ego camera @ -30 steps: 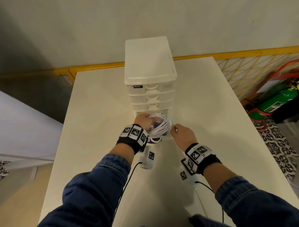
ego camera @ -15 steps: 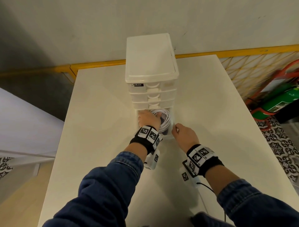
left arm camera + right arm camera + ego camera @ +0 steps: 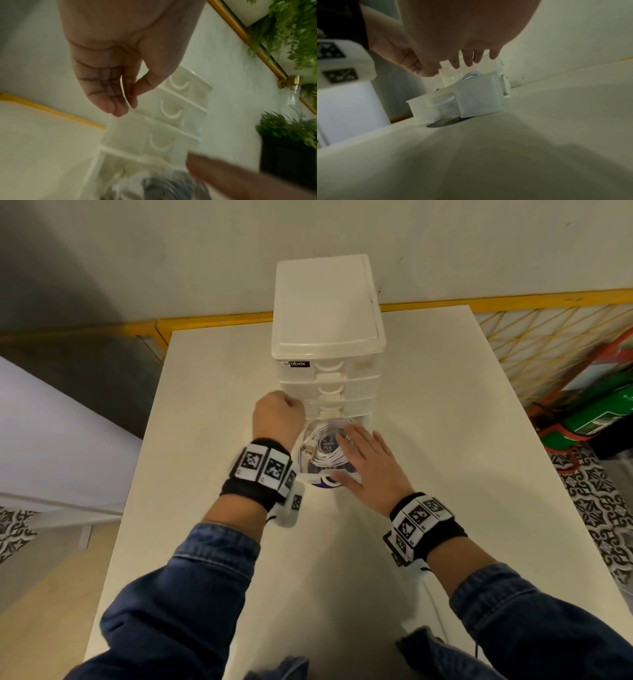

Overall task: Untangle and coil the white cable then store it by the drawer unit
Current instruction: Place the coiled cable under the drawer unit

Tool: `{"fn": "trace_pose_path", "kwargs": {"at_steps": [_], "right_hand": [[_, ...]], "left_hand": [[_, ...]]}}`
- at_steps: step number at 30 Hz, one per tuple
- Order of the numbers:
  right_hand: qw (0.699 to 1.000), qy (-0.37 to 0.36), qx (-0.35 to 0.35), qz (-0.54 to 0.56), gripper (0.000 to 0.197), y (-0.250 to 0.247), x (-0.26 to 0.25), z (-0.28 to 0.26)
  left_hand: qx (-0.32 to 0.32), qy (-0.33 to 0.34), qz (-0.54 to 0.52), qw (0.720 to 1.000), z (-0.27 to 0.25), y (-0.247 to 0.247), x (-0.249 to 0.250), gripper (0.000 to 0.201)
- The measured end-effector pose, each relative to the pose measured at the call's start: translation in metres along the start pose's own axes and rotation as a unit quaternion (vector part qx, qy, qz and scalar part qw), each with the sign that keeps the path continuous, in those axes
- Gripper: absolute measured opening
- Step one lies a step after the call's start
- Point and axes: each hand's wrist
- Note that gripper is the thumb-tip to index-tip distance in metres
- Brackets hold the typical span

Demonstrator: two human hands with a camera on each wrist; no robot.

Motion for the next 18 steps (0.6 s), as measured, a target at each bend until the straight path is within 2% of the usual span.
{"fn": "trace_pose_path", "kwargs": {"at_steps": [2, 3, 6, 10, 14, 18], "right_hand": [[0.996, -0.022, -0.077, -0.043, 0.089, 0.002, 0.001, -0.001], [0.993, -0.025, -0.100, -0.064, 0.092, 0.003, 0.003, -0.002], [0.984, -0.014, -0.136, -0.112, 0.078, 0.004, 0.005, -0.006], [0.988, 0.008, -0.115, -0.104, 0.055, 0.000, -0.001, -0.007], [0.980, 0.005, -0.137, -0.142, 0.051, -0.006, -0.004, -0.003], [0.976, 0.001, -0.153, -0.157, 0.051, -0.006, -0.003, 0.003]], "left_hand": [[0.053, -0.014, -0.055, 0.997, 0.008, -0.014, 0.007, 0.018], [0.079, -0.019, -0.092, 0.992, 0.011, -0.019, 0.011, 0.021], [0.112, -0.008, -0.183, 0.977, 0.022, -0.027, 0.027, 0.042], [0.031, 0.005, -0.233, 0.972, 0.036, -0.028, 0.051, 0.066], [-0.056, 0.033, -0.120, 0.991, 0.041, -0.026, 0.055, 0.083], [-0.071, 0.039, -0.083, 0.993, 0.043, -0.028, 0.053, 0.088]]}}
Point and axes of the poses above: each hand's wrist, its own z-axis towards the middle knuckle, its own y-axis out of the palm, x = y × z, and after that the axes turned 9 degrees about -z, right-handed
